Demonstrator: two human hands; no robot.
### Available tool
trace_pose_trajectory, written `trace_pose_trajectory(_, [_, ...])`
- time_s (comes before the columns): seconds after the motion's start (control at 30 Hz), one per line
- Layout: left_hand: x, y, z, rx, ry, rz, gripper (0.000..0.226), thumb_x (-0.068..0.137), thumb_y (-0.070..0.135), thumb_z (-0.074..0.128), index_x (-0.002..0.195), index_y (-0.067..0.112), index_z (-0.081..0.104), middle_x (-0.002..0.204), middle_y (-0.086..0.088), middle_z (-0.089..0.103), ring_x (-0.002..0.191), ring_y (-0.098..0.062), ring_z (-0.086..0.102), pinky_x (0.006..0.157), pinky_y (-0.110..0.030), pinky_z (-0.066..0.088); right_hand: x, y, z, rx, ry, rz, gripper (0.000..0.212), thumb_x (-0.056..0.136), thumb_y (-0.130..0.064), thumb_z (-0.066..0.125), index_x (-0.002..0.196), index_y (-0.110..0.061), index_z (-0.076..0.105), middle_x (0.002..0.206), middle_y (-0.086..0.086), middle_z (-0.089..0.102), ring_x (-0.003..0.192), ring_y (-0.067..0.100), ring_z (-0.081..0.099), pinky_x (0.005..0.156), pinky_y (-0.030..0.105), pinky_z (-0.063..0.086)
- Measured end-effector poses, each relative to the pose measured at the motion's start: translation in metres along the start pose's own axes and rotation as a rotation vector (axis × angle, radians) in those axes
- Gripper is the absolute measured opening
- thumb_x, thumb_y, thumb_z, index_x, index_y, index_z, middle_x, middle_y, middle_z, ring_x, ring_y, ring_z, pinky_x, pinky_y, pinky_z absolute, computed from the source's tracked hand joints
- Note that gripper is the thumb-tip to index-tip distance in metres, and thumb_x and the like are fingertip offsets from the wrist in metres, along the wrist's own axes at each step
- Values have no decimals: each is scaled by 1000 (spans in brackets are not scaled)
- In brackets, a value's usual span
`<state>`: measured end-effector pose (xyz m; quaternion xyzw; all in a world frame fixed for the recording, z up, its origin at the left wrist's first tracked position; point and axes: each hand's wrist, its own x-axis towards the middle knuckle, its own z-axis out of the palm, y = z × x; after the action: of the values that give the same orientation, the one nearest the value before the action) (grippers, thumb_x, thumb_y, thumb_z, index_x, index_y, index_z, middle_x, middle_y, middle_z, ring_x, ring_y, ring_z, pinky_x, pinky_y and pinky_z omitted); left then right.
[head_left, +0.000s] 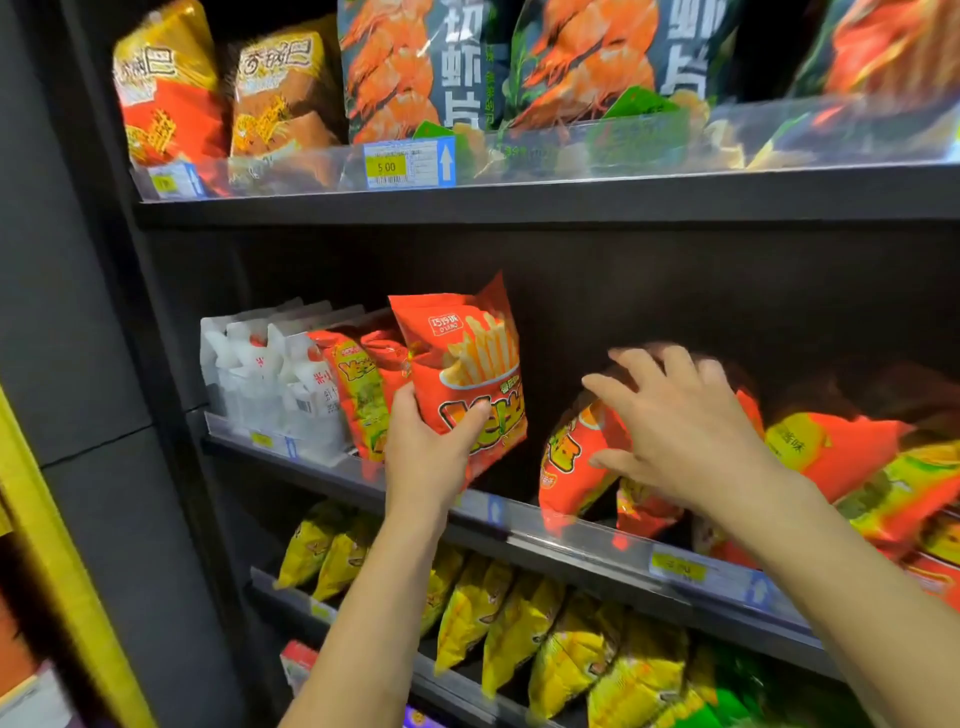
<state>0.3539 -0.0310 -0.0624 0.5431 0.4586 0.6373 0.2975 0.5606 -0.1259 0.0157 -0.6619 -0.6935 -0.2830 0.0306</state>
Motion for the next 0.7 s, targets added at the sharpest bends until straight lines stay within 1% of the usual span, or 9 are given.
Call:
trace_pose_trajectory(0.03, [5, -6, 6, 69, 30, 23, 61, 81, 49, 87, 129, 31, 56, 121, 8, 67, 111, -14, 68, 91, -42, 62, 1, 2, 1, -17, -33, 1, 85, 91, -68, 62, 161, -37, 25, 170, 5, 23, 149, 36, 31, 111, 50, 37])
trace_pose_trajectory(0.1, [12, -15, 14, 175, 61, 38, 67, 79, 59, 84, 133, 31, 56, 124, 6, 65, 114, -18, 65, 95, -46, 60, 1, 4, 2, -34, -51, -10, 88, 92, -64, 65, 162, -37, 20, 169, 5, 23, 146, 34, 36, 109, 46, 39])
trace_pose_trajectory(0.17, [18, -23, 21, 266, 93, 37, 68, 79, 65, 80, 133, 30, 58, 124, 5, 66, 117, -21, 63, 97, -51, 58, 1, 3, 4, -55, -40, -35, 85, 94, -55, 68, 162, -35, 21, 165, 7, 28, 140, 34, 42, 105, 45, 41])
trace_pose_trajectory(0.23, [21, -26, 26, 326, 120, 35, 69, 79, 67, 79, 132, 27, 60, 125, 4, 67, 120, -25, 61, 98, -54, 56, 0, 2, 6, -97, -12, -57, 78, 97, -40, 67, 161, -32, 24, 162, 9, 32, 135, 36, 46, 102, 45, 44])
trace_pose_trajectory(0.37, [26, -26, 34, 332, 130, 24, 69, 81, 63, 80, 134, 24, 59, 126, 2, 65, 122, -24, 60, 99, -52, 57, 1, 2, 9, -145, 6, -74, 75, 96, -22, 67, 160, -27, 29, 159, 14, 35, 134, 38, 48, 99, 45, 47])
trace_pose_trajectory(0.47, [26, -25, 37, 397, 127, 17, 72, 82, 59, 82, 135, 19, 56, 128, -2, 63, 123, -25, 59, 99, -49, 55, 3, 4, 9, -141, -1, -92, 80, 93, -21, 73, 159, -26, 28, 162, 15, 31, 139, 39, 43, 104, 45, 45])
trace_pose_trajectory(0.53, [23, -28, 38, 463, 101, 1, 74, 81, 61, 82, 133, 16, 53, 127, -4, 61, 122, -27, 59, 98, -48, 56, 4, 5, 10, -139, 10, -98, 78, 95, -21, 72, 159, -26, 28, 163, 14, 29, 141, 38, 42, 106, 45, 45])
trace_pose_trajectory(0.63, [15, -35, 40, 536, 73, -8, 78, 80, 59, 83, 133, 14, 50, 128, -7, 58, 123, -30, 59, 97, -49, 56, 4, 6, 12, -115, 34, -102, 76, 94, -20, 73, 157, -27, 32, 161, 13, 33, 141, 38, 43, 103, 43, 47])
trace_pose_trajectory(0.7, [13, -37, 40, 567, 72, 2, 78, 80, 59, 84, 133, 13, 48, 129, -8, 57, 124, -31, 59, 97, -49, 56, 5, 8, 13, -97, 51, -93, 72, 93, -18, 73, 155, -28, 38, 158, 13, 37, 137, 38, 46, 98, 43, 50])
